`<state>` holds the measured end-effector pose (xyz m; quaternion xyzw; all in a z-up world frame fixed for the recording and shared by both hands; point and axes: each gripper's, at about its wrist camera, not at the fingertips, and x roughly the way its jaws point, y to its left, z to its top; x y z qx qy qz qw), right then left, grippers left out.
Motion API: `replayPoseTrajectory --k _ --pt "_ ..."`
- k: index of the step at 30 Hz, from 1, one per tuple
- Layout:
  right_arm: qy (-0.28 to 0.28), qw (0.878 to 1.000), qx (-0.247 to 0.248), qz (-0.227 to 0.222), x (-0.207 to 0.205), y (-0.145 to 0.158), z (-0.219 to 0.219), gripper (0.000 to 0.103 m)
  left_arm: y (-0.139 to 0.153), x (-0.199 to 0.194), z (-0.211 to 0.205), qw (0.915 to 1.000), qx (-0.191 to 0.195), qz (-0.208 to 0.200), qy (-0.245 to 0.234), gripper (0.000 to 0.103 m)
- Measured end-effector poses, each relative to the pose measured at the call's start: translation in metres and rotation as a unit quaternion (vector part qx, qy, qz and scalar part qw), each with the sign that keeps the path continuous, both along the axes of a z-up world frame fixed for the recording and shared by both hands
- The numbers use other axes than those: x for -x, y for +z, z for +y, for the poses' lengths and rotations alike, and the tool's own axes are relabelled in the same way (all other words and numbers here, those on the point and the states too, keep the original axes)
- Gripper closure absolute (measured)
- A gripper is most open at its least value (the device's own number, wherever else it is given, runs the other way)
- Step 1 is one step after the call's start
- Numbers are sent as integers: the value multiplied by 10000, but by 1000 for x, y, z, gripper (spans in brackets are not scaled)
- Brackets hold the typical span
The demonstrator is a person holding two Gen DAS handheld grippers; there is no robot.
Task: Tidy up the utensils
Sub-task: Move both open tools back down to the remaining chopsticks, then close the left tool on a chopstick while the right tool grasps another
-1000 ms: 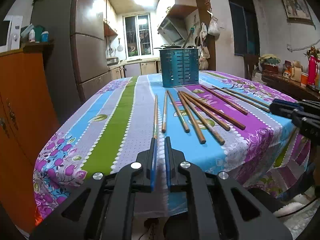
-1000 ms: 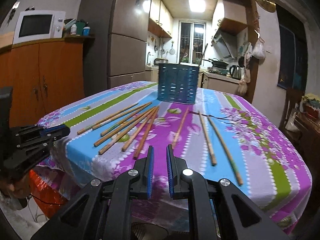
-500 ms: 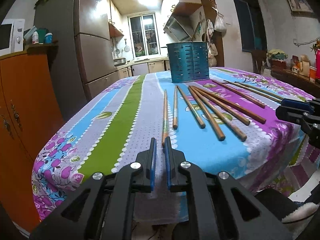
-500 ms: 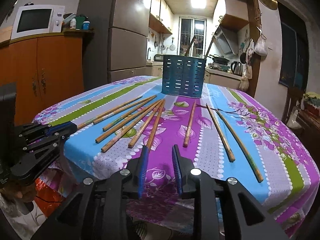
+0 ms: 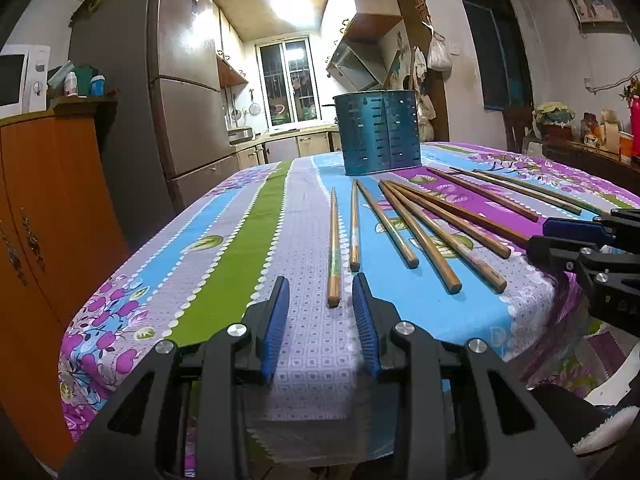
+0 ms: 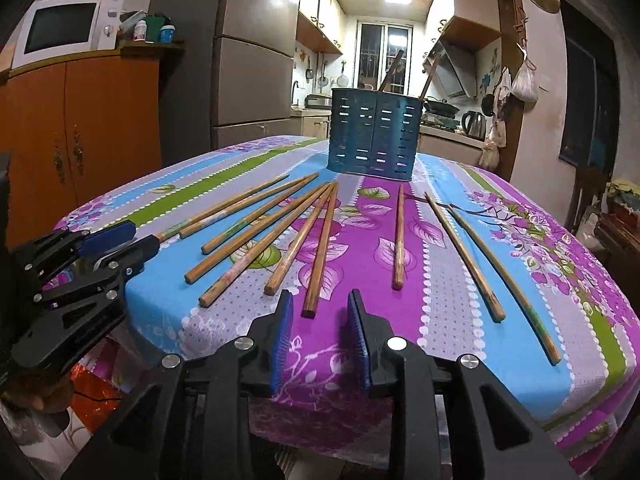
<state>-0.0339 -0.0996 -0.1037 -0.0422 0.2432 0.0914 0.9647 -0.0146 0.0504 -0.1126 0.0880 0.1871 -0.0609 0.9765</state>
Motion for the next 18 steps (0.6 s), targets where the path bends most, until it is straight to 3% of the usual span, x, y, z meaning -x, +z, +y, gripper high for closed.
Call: replayPoseTrajectory --k 8,13,18 --pt "-154 9997 -153 -63 2 -2 0 75 -2 -2 5 9996 264 10 -99 74" --pt "-137 9997 -171 -50 3 -3 3 83 -4 -3 4 9991 321 11 -262 85" --pt "-162 9996 -225 -44 2 -3 4 85 -5 -3 4 9987 351 5 -380 87"
